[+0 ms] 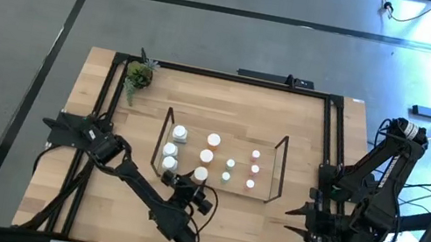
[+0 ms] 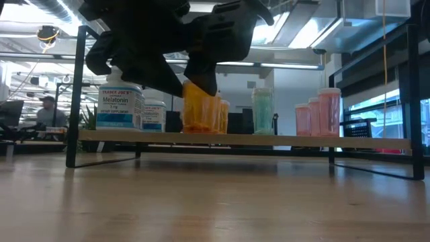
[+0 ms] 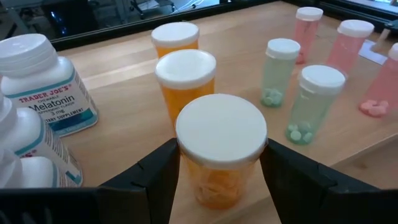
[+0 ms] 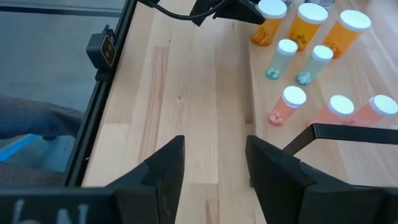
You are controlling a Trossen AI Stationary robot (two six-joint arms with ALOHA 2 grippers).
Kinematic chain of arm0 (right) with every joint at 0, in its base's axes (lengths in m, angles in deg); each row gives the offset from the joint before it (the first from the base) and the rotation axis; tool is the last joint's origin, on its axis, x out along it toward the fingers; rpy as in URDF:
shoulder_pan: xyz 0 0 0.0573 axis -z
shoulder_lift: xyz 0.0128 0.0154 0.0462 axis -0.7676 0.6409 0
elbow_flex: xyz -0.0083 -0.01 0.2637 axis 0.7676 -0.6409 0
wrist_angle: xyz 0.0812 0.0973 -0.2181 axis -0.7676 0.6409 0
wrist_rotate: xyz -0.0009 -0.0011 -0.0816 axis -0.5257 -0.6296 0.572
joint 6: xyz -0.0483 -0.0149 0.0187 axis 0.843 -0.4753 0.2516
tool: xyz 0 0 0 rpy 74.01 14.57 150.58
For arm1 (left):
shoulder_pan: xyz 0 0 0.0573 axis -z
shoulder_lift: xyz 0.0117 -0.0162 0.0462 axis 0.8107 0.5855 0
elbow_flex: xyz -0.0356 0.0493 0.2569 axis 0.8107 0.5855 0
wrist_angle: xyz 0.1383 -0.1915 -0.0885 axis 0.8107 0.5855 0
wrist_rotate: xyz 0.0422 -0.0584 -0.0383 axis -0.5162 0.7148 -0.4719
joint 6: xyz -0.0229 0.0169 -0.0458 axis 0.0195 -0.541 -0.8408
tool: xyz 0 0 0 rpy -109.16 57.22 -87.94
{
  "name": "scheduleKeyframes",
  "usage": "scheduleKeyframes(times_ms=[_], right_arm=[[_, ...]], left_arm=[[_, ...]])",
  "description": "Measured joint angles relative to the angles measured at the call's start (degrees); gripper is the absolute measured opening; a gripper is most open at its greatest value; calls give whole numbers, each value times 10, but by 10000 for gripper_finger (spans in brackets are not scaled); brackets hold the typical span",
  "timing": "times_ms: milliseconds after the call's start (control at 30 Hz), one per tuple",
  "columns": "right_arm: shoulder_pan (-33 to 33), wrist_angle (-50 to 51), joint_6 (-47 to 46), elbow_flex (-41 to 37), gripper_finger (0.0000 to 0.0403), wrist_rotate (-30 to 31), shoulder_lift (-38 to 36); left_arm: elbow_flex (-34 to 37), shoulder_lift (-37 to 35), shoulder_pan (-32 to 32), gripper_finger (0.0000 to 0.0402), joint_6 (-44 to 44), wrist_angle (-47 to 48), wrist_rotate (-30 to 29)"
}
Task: Pick and place medicine bottles onto shelf by color
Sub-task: Put the orange pill bottle on the shelf aligned with the other orange pill bottle
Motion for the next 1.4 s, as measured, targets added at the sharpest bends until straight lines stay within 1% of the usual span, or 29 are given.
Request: scheduleKeyframes(times_ms=[400,533,833,1033,1133,1267,1400], right_arm=[[0,-2,2,0,172,-8,0],[0,-3,2,0,172,-40,0],[0,-3,2,0,172,-136,0],[0,-4,2,0,172,-184,0],[0,-5,2,0,172,-197,0],[0,-5,2,0,172,-198,0],[0,-6,2,0,172,-198,0]], left_arm=[[0,0,0,208,0,0,2],[0,0,0,208,0,0,3],[0,0,0,208,1,-2,3],[0,0,0,208,-9,4,20],[0,0,2,208,-9,7,27],[0,0,3,209,0,1,25],[0,0,2,226,16,-2,13]])
